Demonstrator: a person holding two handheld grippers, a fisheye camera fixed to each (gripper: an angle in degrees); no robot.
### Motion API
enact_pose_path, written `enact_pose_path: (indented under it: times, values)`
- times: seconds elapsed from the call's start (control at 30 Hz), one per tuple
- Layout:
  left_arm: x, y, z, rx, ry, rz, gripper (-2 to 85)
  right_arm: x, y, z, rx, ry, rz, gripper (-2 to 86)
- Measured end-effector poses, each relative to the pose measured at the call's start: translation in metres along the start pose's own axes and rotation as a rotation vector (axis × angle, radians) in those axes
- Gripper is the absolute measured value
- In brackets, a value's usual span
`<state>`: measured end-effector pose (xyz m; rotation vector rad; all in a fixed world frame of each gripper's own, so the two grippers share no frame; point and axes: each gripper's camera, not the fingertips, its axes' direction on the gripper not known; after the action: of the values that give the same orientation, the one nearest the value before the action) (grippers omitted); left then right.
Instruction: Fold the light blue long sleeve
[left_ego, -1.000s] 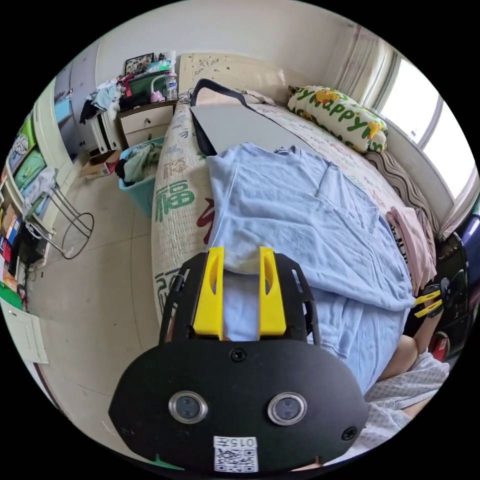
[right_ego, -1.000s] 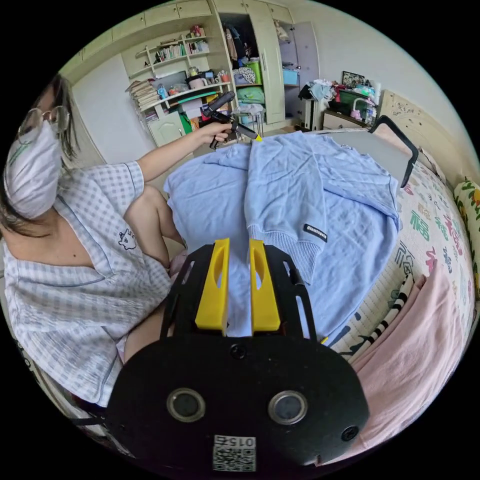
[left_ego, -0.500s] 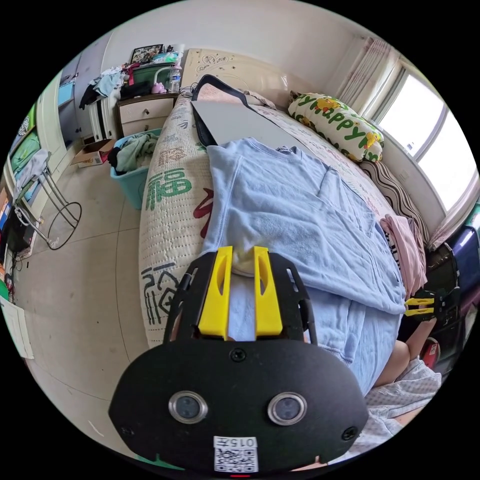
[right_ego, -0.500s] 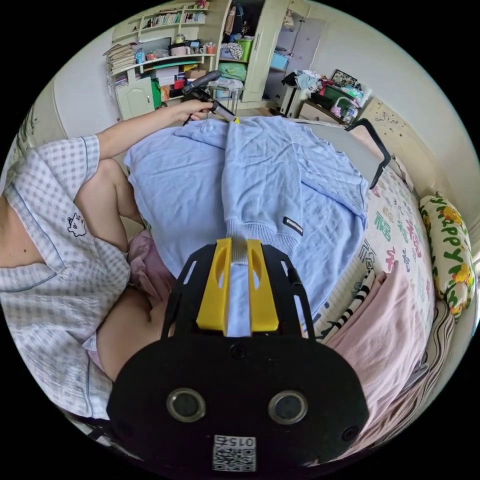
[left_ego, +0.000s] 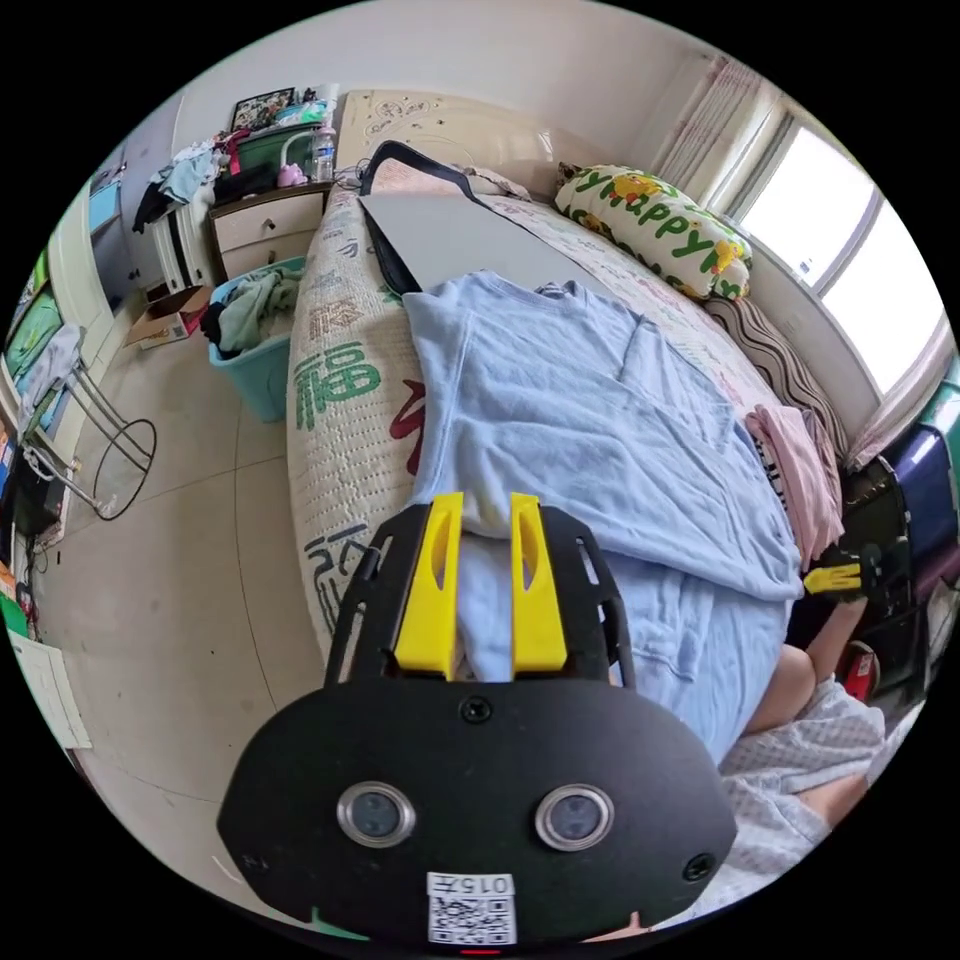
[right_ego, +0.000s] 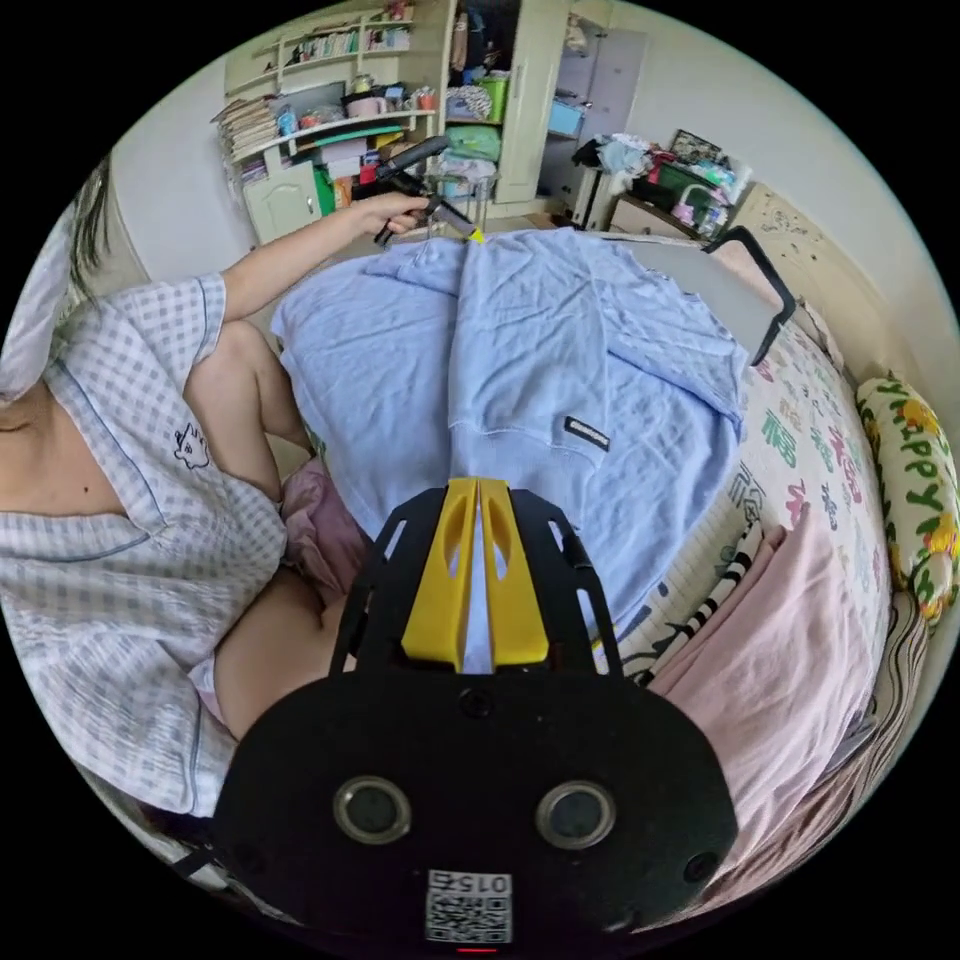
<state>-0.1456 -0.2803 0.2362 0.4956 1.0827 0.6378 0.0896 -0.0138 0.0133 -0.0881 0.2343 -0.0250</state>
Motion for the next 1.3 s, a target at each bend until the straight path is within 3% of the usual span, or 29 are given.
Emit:
enact_pose_path:
  times: [0.1,0.17,0.3,0.4,0.6,0.97,1.07,1.3]
  values:
    - [0.064,-0.001,-0.044,0.019,-0.035,0.236,9.1,0.039,0.019,-0.024,0.202,-0.054,0.147,-0.3]
    - [0.128,-0.001,-0.054,0.015,0.003,0.443,9.4,0.059,0.022,-0.019,0.228,-0.050,0.236,0.6]
    - [0.301,0.006,-0.026,-0.024,0.098,0.893,8.9,0.087,0.011,0.019,0.085,-0.020,0.342,5.1]
    - [0.389,0.016,0.016,-0.060,0.146,1.062,9.0,0.095,0.007,0.039,0.014,-0.081,0.341,7.3]
    - [0.448,0.005,0.066,-0.072,0.119,1.127,8.4,0.110,0.006,0.051,-0.005,-0.104,0.332,6.1]
    - [0.445,0.003,0.075,-0.081,0.170,1.157,2.7,0.139,0.004,0.056,0.020,-0.050,0.347,0.7]
    - [0.443,0.007,0.081,-0.096,0.170,1.143,2.8,0.140,-0.005,0.075,-0.067,-0.013,0.305,1.0]
    - [0.417,0.027,0.068,-0.130,0.207,1.074,6.1,0.173,0.009,0.075,-0.050,-0.115,0.348,5.2]
